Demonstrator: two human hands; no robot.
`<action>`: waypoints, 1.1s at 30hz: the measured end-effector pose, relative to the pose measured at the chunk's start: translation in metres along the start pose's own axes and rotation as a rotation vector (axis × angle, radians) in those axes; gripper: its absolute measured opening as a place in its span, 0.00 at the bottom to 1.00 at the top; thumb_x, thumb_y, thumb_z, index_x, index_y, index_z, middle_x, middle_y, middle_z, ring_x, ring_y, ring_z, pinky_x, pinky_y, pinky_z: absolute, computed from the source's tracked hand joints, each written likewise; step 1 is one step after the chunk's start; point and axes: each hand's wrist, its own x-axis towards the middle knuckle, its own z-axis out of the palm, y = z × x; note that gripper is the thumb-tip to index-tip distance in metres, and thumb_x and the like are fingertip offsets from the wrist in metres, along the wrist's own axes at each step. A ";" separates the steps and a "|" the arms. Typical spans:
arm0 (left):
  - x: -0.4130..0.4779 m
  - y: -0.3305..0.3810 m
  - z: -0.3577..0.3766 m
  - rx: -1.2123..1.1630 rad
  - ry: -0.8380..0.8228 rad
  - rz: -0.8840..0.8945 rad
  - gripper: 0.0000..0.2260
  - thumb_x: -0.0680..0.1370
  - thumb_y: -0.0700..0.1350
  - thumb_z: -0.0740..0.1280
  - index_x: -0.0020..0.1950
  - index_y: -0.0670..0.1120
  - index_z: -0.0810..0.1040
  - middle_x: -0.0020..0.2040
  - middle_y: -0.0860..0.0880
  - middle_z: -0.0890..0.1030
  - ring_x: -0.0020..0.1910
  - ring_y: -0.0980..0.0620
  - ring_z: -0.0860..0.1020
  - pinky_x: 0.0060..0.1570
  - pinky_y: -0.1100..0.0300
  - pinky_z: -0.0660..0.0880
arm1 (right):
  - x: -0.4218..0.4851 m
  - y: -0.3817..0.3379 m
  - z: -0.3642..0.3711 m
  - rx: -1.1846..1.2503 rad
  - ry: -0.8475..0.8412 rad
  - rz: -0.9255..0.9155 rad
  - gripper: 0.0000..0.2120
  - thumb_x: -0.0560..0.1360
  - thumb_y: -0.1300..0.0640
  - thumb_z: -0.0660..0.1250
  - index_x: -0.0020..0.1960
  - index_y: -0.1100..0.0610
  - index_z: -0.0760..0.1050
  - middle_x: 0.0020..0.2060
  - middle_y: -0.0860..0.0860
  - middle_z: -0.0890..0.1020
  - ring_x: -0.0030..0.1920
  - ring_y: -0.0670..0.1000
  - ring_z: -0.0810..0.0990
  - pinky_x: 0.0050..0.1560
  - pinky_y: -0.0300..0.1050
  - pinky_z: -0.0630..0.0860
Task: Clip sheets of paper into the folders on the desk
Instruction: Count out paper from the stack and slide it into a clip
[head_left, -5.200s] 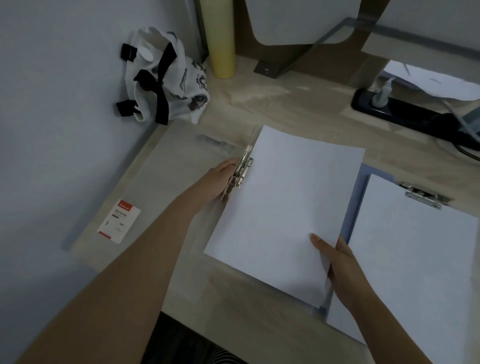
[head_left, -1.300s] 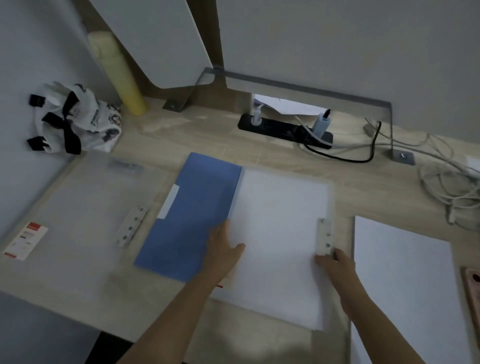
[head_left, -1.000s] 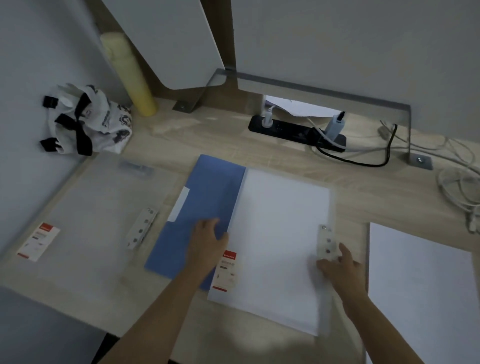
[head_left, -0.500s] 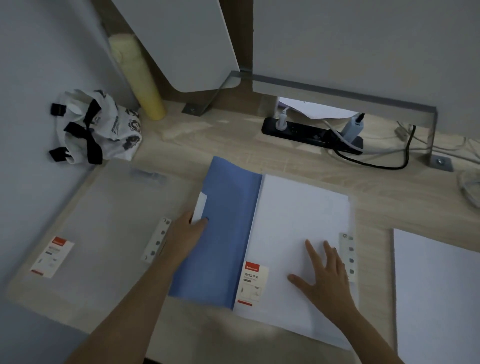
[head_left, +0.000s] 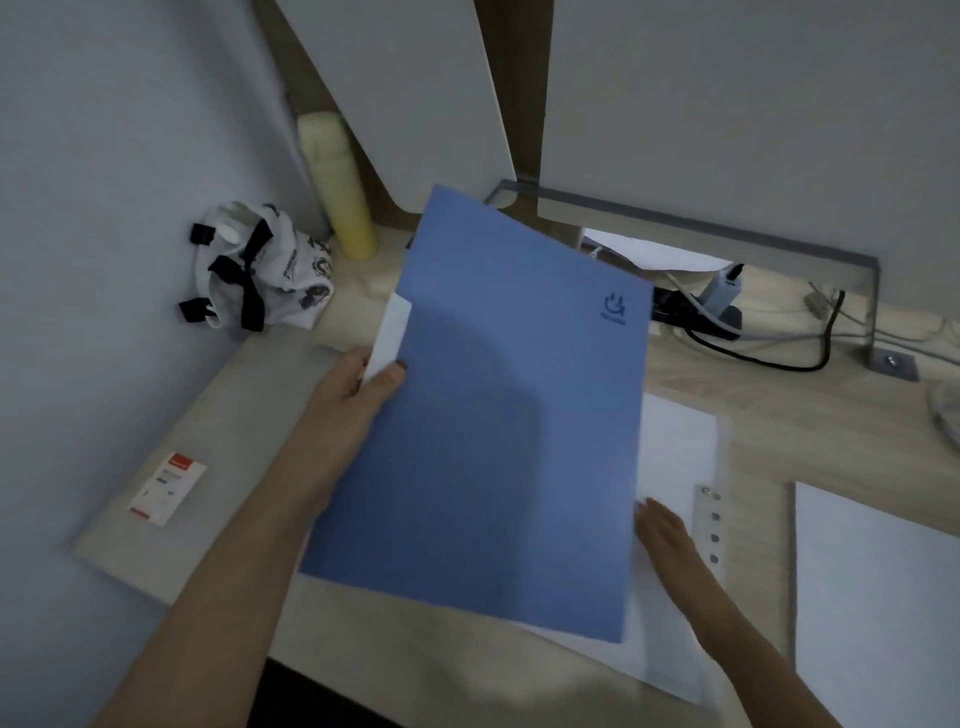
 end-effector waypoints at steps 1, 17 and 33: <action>-0.004 -0.003 0.010 -0.044 -0.026 -0.030 0.08 0.79 0.46 0.62 0.55 0.47 0.78 0.50 0.49 0.82 0.48 0.52 0.80 0.53 0.57 0.75 | -0.009 -0.010 -0.007 0.345 -0.077 0.036 0.17 0.78 0.44 0.52 0.60 0.47 0.74 0.64 0.52 0.75 0.63 0.53 0.74 0.63 0.50 0.70; -0.023 -0.121 0.160 0.455 -0.176 -0.179 0.24 0.77 0.42 0.63 0.72 0.46 0.62 0.69 0.44 0.63 0.68 0.44 0.63 0.66 0.57 0.61 | -0.011 0.065 -0.044 0.181 0.317 0.118 0.09 0.76 0.62 0.60 0.56 0.56 0.71 0.49 0.59 0.79 0.46 0.58 0.77 0.53 0.57 0.75; -0.039 -0.136 0.143 0.579 -0.052 -0.108 0.28 0.76 0.39 0.63 0.75 0.44 0.57 0.71 0.46 0.67 0.68 0.48 0.67 0.60 0.70 0.55 | 0.011 0.079 -0.032 -0.041 0.272 0.072 0.09 0.73 0.61 0.63 0.53 0.59 0.74 0.45 0.62 0.77 0.44 0.62 0.76 0.48 0.57 0.75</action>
